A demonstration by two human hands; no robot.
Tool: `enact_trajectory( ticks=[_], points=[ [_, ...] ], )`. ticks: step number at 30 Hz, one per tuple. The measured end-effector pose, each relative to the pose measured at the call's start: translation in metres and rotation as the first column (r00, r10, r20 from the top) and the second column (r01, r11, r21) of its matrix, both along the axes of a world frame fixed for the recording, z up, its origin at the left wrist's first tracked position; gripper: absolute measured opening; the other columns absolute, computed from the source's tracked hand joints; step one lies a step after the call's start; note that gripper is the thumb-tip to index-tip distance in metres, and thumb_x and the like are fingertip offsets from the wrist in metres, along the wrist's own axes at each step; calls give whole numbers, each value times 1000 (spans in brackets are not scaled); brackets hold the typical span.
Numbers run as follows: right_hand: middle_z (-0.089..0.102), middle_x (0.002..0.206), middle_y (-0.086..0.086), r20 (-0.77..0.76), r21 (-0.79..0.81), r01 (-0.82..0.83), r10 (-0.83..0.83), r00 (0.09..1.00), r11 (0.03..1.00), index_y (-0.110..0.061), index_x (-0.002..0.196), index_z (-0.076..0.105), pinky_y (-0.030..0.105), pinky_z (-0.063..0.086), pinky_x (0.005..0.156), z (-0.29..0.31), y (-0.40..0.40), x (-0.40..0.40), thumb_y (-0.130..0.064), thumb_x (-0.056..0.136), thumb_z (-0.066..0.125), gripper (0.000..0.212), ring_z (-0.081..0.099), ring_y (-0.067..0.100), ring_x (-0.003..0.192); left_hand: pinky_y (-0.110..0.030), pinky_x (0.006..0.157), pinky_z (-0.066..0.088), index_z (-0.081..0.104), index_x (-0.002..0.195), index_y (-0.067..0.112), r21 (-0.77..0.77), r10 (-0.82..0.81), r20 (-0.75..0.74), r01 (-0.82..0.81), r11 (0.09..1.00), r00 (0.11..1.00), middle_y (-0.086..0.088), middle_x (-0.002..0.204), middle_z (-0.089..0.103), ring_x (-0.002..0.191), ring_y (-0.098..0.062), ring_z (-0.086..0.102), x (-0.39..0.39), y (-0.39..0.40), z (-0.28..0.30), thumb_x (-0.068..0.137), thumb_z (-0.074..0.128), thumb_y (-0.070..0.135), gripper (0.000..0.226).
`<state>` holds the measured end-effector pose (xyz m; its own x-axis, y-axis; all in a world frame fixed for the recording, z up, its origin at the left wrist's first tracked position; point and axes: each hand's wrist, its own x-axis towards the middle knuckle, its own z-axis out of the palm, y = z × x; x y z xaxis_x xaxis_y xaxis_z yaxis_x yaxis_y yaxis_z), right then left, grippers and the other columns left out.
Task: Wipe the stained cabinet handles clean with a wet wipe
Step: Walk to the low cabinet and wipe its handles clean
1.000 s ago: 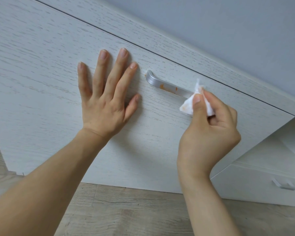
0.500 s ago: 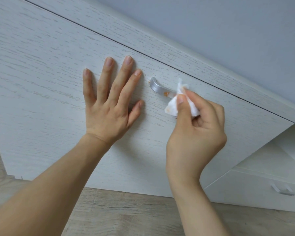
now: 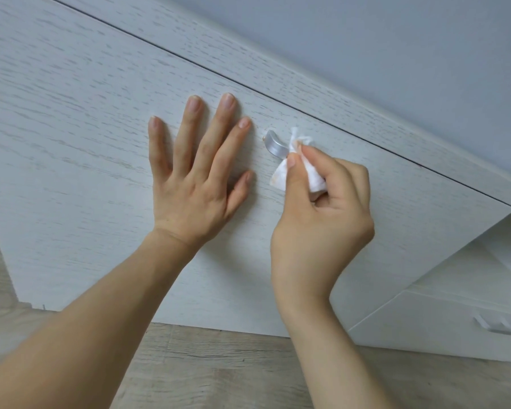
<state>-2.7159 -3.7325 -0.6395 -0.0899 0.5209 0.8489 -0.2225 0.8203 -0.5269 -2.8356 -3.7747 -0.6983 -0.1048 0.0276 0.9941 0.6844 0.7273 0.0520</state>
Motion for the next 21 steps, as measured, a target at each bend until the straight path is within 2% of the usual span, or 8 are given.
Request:
enact_trajectory(
  ticks=[3, 5, 8, 10, 12, 15, 18, 21],
  points=[
    [53, 81, -13, -8, -47, -32, 32, 999, 998, -12, 92, 70, 8, 43, 69, 5, 8, 6, -7, 83, 67, 12, 54, -6, 71, -50, 114, 3, 30, 145, 12, 2, -3, 1, 3, 1000, 1000, -6, 148, 30, 134, -37, 26, 0, 0, 0, 98, 39, 40, 56],
    [52, 82, -13, -31, -104, -54, 52, 998, 993, -15, 92, 68, 19, 50, 68, 6, 12, 9, -7, 84, 66, 12, 56, -2, 73, -51, 114, 4, 31, 144, 11, 3, -4, -3, 4, 1000, 1000, -6, 147, 32, 134, -37, 27, 0, 1, -1, 98, 39, 40, 55],
    [51, 79, -11, 18, -29, -16, 16, 1000, 999, -11, 93, 71, 7, 42, 68, 5, 5, 5, -7, 83, 67, 11, 52, -7, 68, -50, 114, 3, 30, 144, 12, 2, -9, -3, 9, 1000, 1000, -6, 147, 31, 134, -36, 25, 0, 1, -1, 98, 38, 40, 55],
    [52, 79, -6, 57, 56, 1, -4, 998, 998, -6, 91, 72, 2, 38, 67, 4, 2, 2, -5, 82, 68, 10, 52, -3, 67, -49, 115, 1, 29, 145, 13, 5, -4, 3, 4, 1000, 1000, -5, 148, 28, 135, -35, 23, -1, 1, -1, 99, 36, 41, 55],
    [53, 79, -5, 69, 102, 14, -22, 997, 995, -6, 91, 73, 2, 38, 65, 5, 4, 2, -5, 81, 69, 10, 52, 0, 67, -48, 116, -1, 28, 145, 13, 5, 1, 3, -1, 1000, 1000, -5, 149, 27, 136, -35, 22, -1, 1, -2, 99, 35, 42, 55],
    [54, 80, -4, 18, 45, 29, -30, 999, 999, -6, 93, 73, 1, 38, 67, 5, 3, -1, -6, 82, 68, 12, 53, -2, 72, -47, 116, -2, 28, 146, 13, -2, -4, 1, 4, 1000, 1000, -5, 149, 27, 136, -35, 22, -2, 2, -2, 98, 38, 42, 57],
    [55, 80, -4, 57, 97, -13, 7, 998, 995, -4, 90, 73, 0, 37, 69, 3, -7, -4, -3, 81, 68, 10, 52, -5, 73, -48, 116, 0, 28, 145, 13, 2, 1, -4, -1, 1000, 1000, -5, 149, 28, 136, -35, 24, -2, 2, -2, 97, 40, 41, 57],
    [53, 80, -10, -21, -4, -12, 12, 1000, 1000, -10, 91, 71, 9, 43, 69, 5, 0, 0, -7, 83, 67, 10, 54, -3, 72, -48, 116, 0, 30, 145, 13, 4, -5, -9, 5, 1000, 1000, -4, 149, 29, 136, -35, 24, -1, 2, -2, 97, 39, 41, 57]
  ],
)
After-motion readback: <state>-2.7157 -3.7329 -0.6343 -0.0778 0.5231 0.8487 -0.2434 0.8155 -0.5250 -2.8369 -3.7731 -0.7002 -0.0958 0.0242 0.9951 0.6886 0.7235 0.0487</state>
